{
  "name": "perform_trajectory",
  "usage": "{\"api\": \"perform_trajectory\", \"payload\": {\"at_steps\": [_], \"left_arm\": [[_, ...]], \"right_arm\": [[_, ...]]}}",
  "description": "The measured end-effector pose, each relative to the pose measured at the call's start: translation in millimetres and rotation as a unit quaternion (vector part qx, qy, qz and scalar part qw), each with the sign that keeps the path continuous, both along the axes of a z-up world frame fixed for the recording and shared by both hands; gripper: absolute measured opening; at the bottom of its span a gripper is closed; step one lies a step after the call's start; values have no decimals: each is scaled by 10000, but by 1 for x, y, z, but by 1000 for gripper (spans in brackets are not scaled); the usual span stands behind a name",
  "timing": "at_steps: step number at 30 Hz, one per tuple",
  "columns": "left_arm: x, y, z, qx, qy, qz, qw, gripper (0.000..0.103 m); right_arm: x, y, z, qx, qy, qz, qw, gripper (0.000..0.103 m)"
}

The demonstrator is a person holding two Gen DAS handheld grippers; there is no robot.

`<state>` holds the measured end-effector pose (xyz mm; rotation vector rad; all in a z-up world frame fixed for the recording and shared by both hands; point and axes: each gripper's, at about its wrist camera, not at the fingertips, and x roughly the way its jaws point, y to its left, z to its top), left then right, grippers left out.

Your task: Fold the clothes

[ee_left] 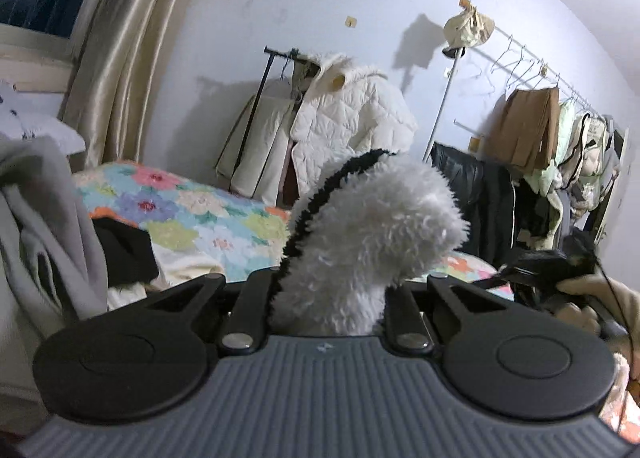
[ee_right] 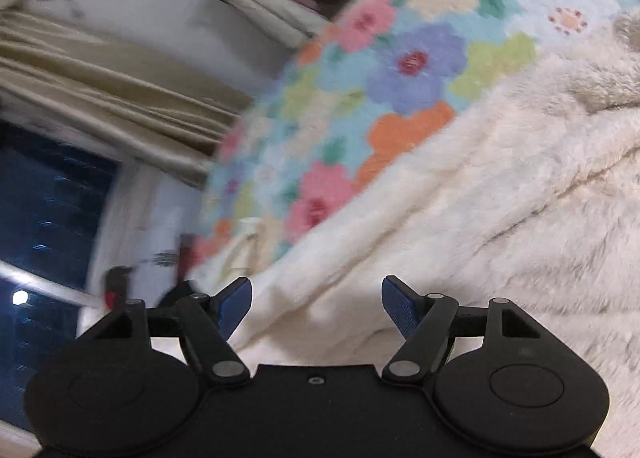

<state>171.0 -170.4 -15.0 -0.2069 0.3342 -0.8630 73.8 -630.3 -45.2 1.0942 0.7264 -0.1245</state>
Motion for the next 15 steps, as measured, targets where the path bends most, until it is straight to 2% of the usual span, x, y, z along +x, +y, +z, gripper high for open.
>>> {"api": "perform_trajectory", "payload": {"at_steps": [5, 8, 11, 15], "left_arm": [[-5, -5, -5, 140, -142, -146, 9997, 14], [-6, 1, -8, 57, -90, -257, 9996, 14], [-3, 1, -12, 59, -82, -344, 9994, 14], [2, 3, -14, 27, -83, -382, 9992, 14]], "right_arm": [[51, -28, -14, -382, 1004, -109, 9942, 77], [70, -46, -22, -742, 1581, -263, 9843, 77], [80, -66, -36, -767, 1835, -510, 9787, 77], [97, -80, -60, -855, 2181, -473, 9710, 76]]}}
